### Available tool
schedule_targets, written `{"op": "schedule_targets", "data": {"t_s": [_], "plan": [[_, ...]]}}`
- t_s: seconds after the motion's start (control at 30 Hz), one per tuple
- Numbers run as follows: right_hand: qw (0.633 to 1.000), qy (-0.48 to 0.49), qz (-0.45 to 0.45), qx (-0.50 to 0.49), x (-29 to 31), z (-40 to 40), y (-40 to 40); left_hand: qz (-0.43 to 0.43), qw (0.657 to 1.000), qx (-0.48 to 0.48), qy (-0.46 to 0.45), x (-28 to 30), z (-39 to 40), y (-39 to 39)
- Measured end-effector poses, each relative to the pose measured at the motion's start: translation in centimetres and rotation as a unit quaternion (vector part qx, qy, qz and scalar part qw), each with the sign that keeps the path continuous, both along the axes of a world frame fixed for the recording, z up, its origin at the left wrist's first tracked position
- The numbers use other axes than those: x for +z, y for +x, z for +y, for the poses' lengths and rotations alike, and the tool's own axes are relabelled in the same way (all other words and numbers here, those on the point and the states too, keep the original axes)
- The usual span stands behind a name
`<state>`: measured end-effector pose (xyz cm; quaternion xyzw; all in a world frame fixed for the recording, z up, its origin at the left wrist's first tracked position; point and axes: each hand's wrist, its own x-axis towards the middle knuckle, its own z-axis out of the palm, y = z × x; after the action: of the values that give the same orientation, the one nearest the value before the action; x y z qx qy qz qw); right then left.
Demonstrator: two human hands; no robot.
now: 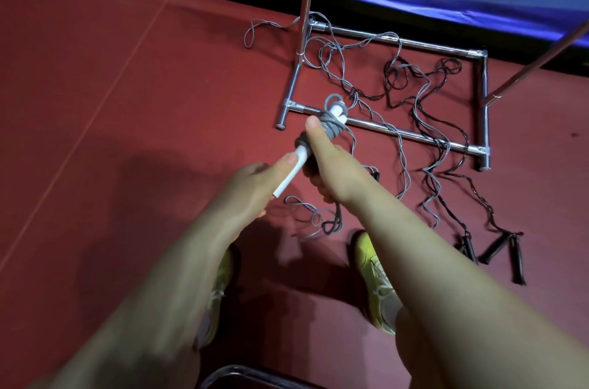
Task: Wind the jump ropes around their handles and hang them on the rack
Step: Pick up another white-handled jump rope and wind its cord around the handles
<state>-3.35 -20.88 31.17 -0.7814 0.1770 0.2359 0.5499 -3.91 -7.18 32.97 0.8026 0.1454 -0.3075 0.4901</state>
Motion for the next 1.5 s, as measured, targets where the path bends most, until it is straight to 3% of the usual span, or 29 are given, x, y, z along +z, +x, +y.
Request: {"op": "schedule_targets", "data": {"t_s": [0.2, 0.33, 0.4, 0.5, 0.6, 0.7, 0.87, 0.97, 1.23, 1.37, 1.5], "plan": [[0.999, 0.027, -0.021, -0.025, 0.8, 0.0, 0.2, -0.004, 0.999, -0.013, -0.029, -0.2, -0.1, -0.1], [0.992, 0.087, -0.041, -0.077, 1.3, 0.1, 0.2, 0.053, 0.988, 0.01, -0.142, 0.5, -0.1, -0.4], [0.976, 0.174, -0.03, -0.129, 1.8, 0.2, 0.2, 0.134, 0.958, 0.03, -0.252, 1.3, 0.2, -0.3], [0.931, 0.313, -0.048, -0.184, 2.4, 0.1, 0.1, 0.24, 0.882, 0.021, -0.404, 2.0, 0.2, -0.5], [0.913, 0.352, -0.077, -0.191, 2.3, 0.2, 0.2, 0.276, 0.838, 0.01, -0.47, 1.9, -0.4, -1.2], [0.917, 0.344, -0.085, -0.182, 2.0, 0.1, 0.4, 0.299, 0.822, 0.03, -0.483, 2.1, -0.7, -1.4], [0.921, 0.347, -0.087, -0.155, 1.8, 0.2, 0.5, 0.264, 0.85, 0.048, -0.454, 2.6, -0.8, -1.5], [0.923, 0.338, -0.095, -0.156, 1.8, 0.4, 0.5, 0.282, 0.847, 0.027, -0.449, 2.7, -0.4, -1.2], [0.989, 0.121, -0.068, -0.057, 1.5, 0.4, 0.1, 0.236, 0.921, 0.051, -0.306, 2.3, 0.3, -0.1], [1.0, 0.021, -0.001, -0.021, 1.0, 0.4, 0.2, 0.177, 0.963, 0.039, -0.198, 1.5, 0.4, 0.0], [0.998, -0.006, 0.058, -0.024, 0.6, 0.5, 0.2, 0.13, 0.985, 0.026, -0.111, 0.7, 0.1, -0.1]]}}
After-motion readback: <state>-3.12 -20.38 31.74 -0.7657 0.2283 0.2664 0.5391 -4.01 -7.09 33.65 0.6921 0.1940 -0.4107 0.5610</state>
